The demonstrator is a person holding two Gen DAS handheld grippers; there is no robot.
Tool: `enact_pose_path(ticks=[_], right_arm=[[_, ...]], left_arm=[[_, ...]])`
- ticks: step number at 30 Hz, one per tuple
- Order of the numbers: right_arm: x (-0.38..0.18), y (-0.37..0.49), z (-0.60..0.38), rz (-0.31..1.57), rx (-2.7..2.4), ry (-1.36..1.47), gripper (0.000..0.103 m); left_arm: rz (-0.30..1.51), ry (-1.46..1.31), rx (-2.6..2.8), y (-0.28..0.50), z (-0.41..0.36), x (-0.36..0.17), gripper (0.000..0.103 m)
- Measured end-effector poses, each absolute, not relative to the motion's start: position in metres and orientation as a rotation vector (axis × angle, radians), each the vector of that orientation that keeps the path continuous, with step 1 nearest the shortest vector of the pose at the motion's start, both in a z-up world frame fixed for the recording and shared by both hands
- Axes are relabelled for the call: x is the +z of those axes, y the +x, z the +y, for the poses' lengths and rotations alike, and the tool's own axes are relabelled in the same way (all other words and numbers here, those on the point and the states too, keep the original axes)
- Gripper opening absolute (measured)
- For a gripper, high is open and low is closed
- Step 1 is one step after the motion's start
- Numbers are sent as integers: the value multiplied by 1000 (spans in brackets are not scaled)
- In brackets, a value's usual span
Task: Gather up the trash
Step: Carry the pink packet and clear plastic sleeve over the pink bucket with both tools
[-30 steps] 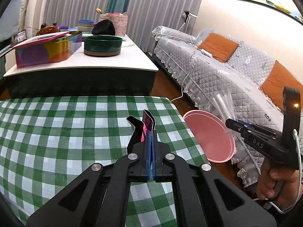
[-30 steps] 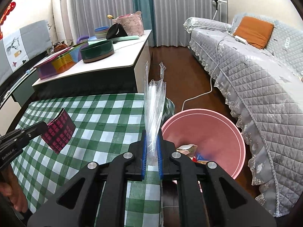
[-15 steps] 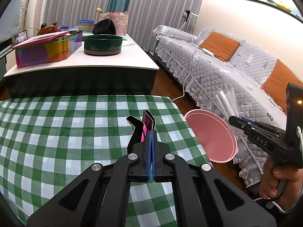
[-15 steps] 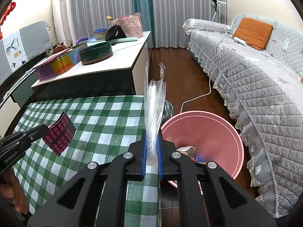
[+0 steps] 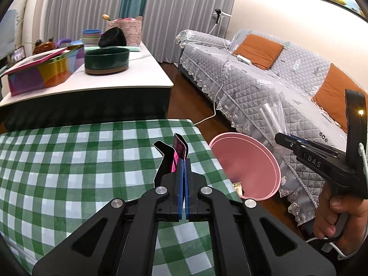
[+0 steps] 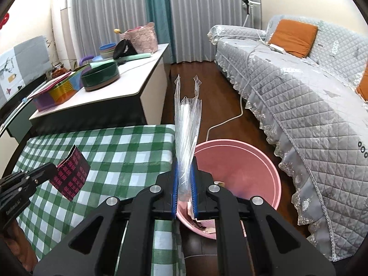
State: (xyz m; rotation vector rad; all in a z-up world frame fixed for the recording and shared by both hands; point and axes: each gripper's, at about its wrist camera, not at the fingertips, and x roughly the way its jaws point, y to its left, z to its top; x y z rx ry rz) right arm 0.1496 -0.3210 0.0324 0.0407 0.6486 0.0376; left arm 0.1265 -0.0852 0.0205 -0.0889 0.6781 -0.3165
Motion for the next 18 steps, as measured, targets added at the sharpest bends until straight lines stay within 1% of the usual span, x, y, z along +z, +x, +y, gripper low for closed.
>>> enact_pose_path(ticks=[18], right_arm=[[32,164,-380,680,-97,79,10]], left_arm=[[684,-45,-424,158,-167,27,1]])
